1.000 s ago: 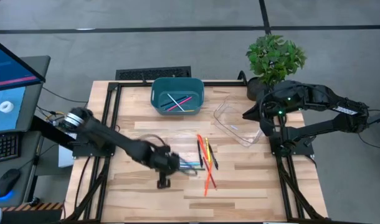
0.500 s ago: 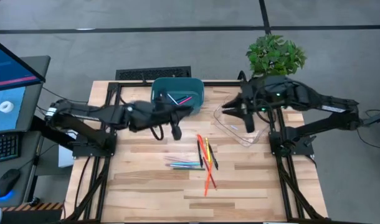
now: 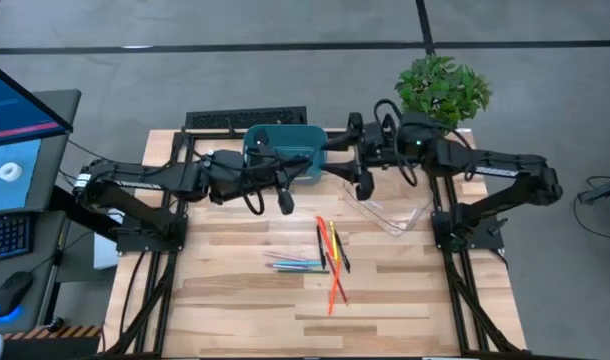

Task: Sort pens & pencils
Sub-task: Put the dark blue pen into the transparent bin

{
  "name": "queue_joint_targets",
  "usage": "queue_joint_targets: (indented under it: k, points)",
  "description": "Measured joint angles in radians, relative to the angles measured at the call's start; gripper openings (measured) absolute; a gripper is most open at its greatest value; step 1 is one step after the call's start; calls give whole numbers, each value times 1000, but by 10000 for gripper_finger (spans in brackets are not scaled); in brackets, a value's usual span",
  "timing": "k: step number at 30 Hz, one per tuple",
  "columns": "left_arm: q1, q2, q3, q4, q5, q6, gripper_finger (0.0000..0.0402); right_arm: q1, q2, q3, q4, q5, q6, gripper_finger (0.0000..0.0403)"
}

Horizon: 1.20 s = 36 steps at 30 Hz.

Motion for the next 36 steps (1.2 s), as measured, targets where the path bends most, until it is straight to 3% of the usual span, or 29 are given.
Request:
queue_joint_targets:
  k: [10,13,17,18,29,36]
  points:
    - [8,18,-1,25,-1,27,18,-35,94,94,22,-117,-8,216]
    - [8,31,3,40,-3,27,18,-34,112,119,-10,-117,-8,162]
    - [7,38,-1,28,-10,28,18,-37,113,120,-36,-115,-34,43]
    - [7,40,-1,30,-19,30,18,-39,111,120,-47,-115,-48,30]
    - [20,43,-1,55,-24,41,23,-54,92,121,-66,-81,-35,29]
    - [23,40,1,56,-42,35,96,-142,18,120,-169,-46,-25,29]
